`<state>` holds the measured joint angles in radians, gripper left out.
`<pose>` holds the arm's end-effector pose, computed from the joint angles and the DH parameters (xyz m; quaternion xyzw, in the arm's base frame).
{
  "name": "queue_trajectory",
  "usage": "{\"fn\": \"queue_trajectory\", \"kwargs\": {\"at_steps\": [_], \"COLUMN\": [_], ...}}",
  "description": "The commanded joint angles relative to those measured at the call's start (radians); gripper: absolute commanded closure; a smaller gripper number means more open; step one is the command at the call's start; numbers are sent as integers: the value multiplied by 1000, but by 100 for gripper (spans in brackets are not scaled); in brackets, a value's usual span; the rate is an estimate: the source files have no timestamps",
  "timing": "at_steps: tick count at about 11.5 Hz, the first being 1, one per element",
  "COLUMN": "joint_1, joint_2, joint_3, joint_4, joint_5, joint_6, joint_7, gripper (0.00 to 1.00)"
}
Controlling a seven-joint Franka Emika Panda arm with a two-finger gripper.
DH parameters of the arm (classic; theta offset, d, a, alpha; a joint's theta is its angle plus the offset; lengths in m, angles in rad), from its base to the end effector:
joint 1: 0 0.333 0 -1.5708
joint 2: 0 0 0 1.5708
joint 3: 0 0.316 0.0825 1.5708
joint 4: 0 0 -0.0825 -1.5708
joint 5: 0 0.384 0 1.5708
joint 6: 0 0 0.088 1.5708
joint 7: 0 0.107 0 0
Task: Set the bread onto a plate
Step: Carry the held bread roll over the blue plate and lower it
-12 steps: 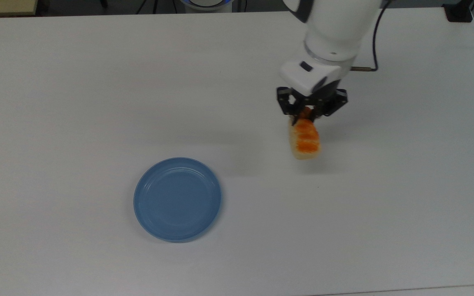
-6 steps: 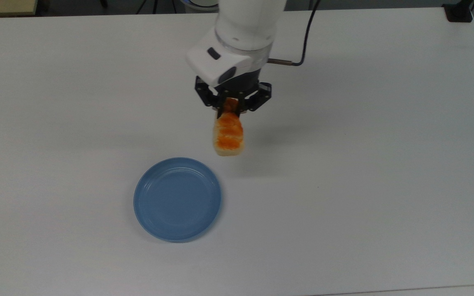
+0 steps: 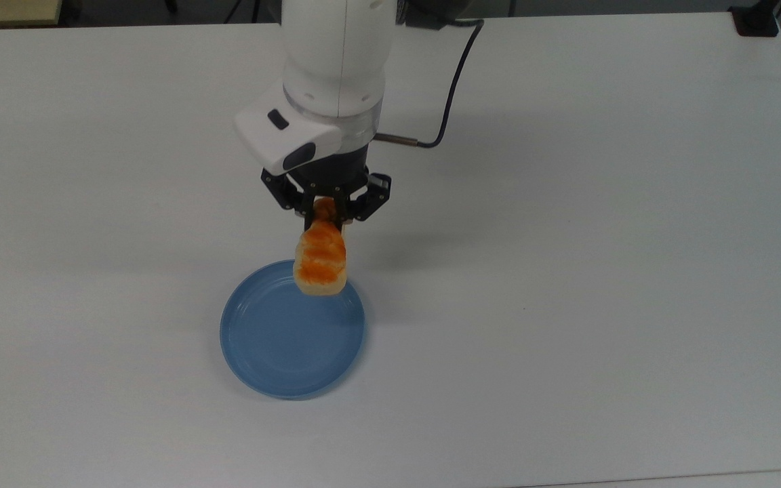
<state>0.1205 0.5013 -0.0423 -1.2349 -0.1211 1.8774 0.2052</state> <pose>0.7167 0.0541 0.4960 0.9941 -0.0457 0.0796 0.0581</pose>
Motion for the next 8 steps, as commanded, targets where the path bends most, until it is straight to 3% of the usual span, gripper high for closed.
{"fn": "queue_trajectory", "kwargs": {"at_steps": [1,8], "joint_1": [-16,-19], "joint_2": [94,213], "joint_3": [-5,-19], "joint_4": [78,69], "joint_5": [-15,-19], "joint_6": [69,169], "joint_7": [-1,0], "gripper": [67,67]}}
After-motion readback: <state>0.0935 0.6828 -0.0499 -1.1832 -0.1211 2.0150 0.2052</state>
